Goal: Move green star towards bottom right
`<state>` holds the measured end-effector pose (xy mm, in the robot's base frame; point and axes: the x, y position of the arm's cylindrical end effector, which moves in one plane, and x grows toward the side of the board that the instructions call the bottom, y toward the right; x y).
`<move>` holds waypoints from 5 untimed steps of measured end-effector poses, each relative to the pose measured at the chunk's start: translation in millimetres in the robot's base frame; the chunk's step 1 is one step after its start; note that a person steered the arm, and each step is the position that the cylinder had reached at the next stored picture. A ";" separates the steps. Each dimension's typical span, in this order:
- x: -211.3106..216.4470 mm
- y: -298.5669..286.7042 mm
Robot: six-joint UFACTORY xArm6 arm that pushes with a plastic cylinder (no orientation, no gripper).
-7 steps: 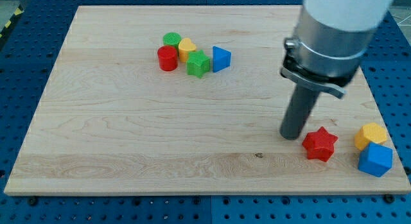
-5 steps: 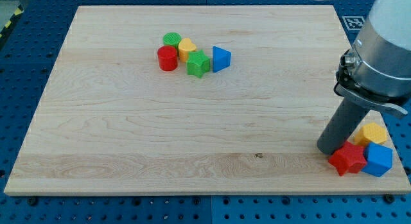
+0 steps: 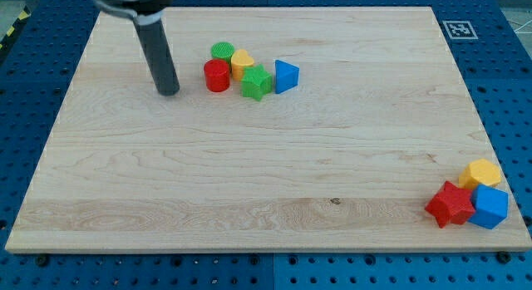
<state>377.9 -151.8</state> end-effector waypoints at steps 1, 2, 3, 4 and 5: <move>-4.2 32.2; -1.3 88.5; -18.1 84.9; -31.2 83.2; -11.4 140.3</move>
<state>366.6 -11.5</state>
